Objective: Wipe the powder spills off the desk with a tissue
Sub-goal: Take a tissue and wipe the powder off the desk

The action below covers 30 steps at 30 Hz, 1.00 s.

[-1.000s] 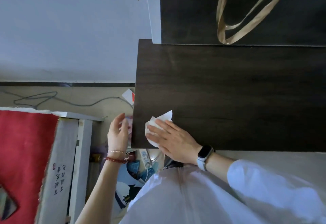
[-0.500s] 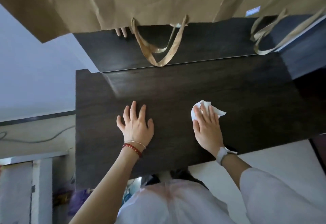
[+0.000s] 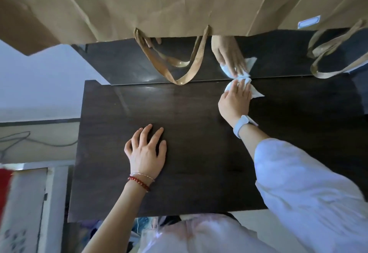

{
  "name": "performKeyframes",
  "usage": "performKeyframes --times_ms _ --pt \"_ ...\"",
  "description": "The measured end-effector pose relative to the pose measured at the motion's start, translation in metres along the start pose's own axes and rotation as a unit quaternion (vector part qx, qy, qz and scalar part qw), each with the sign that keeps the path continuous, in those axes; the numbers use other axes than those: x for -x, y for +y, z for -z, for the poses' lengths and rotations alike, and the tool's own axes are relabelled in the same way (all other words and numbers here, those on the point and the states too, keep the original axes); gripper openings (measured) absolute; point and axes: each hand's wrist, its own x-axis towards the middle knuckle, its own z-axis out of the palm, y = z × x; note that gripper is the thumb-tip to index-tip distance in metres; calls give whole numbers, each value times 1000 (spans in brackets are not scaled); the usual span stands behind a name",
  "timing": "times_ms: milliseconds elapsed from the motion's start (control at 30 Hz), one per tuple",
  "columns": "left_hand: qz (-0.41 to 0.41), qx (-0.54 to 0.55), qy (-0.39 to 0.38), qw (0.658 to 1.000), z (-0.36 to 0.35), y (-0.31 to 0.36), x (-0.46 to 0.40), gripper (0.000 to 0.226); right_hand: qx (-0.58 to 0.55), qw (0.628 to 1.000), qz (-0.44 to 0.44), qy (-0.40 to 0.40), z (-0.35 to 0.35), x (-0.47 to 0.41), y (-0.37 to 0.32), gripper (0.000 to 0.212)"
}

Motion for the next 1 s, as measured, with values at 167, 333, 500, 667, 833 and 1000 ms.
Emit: performKeyframes --times_ms 167,333,500,667,833,1000 --pt "15 77 31 996 11 -10 -1 38 11 998 68 -16 -22 24 -48 58" --pt "91 112 91 985 35 -55 10 30 -19 983 173 -50 -49 52 -104 53" --pt "205 118 101 966 56 -120 31 39 23 953 295 -69 -79 80 -163 53" --pt "257 241 13 936 60 -171 55 48 72 906 402 -112 -107 114 -227 51" --pt "207 385 -35 899 65 -195 72 36 81 801 557 -202 -113 220 -184 54" --pt "198 461 -79 861 71 -211 76 37 139 742 617 -222 -110 221 -177 53"
